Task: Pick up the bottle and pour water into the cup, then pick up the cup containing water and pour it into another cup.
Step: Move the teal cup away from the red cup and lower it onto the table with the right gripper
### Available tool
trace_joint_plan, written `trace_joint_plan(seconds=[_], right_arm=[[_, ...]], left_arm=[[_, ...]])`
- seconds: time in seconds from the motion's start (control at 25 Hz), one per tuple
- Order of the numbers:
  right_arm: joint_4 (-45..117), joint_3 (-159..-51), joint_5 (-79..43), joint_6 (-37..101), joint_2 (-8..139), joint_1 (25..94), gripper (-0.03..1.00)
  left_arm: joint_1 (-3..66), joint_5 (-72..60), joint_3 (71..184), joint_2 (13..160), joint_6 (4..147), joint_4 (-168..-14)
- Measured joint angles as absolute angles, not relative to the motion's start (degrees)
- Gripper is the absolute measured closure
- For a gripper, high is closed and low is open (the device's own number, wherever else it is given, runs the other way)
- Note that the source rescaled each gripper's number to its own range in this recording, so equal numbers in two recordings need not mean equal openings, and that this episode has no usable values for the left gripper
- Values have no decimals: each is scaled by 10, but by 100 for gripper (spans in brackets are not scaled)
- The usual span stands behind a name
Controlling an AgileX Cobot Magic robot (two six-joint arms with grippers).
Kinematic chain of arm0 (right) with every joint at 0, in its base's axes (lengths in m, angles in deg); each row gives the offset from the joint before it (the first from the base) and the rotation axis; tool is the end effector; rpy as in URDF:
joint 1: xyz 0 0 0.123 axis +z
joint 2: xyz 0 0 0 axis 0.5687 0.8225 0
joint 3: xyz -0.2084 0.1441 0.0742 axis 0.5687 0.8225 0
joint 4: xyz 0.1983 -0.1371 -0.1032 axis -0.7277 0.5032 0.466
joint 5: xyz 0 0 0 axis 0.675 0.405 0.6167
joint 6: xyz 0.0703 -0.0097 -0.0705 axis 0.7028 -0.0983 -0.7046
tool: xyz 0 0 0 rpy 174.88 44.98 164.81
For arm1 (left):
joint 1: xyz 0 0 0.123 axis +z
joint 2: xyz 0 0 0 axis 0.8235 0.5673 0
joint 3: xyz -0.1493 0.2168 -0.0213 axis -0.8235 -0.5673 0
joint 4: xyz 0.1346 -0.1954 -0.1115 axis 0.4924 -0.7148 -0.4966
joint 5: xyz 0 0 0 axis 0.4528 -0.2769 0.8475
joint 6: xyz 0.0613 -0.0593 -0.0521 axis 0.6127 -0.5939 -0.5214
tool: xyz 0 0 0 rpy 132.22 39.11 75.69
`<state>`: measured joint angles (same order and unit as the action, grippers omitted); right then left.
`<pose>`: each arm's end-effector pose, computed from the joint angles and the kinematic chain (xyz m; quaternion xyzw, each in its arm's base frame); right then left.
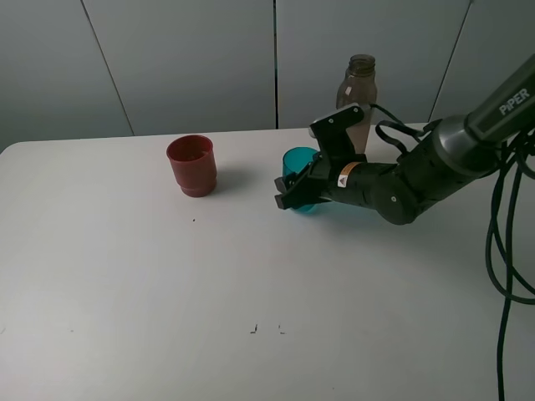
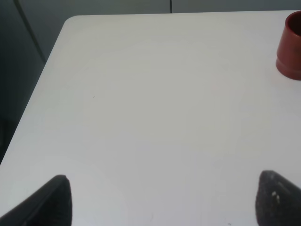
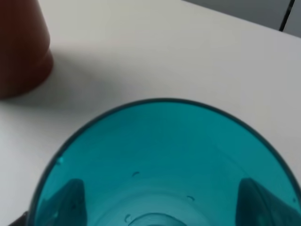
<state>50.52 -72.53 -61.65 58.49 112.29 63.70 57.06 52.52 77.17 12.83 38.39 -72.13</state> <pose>0.3182 0.1839 0.0409 -0.2495 0.8435 0.1377 0.4553 0.0297 0.0093 0.2799 -0.0344 0.8548 0.0427 0.5160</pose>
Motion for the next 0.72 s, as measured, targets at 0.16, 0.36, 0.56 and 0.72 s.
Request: trace_joint_plan(seconds=[0.16, 0.36, 0.56, 0.72], right_arm=[[505, -725, -612, 585, 1123, 637, 84], [505, -725, -612, 585, 1123, 637, 73], [505, -725, -603, 585, 1123, 637, 10], [505, -725, -541, 585, 1107, 636, -2]], left_arm=[[571, 525, 772, 128, 384, -721], [571, 525, 772, 128, 384, -721], [571, 525, 772, 128, 384, -721], [571, 525, 772, 128, 384, -721]])
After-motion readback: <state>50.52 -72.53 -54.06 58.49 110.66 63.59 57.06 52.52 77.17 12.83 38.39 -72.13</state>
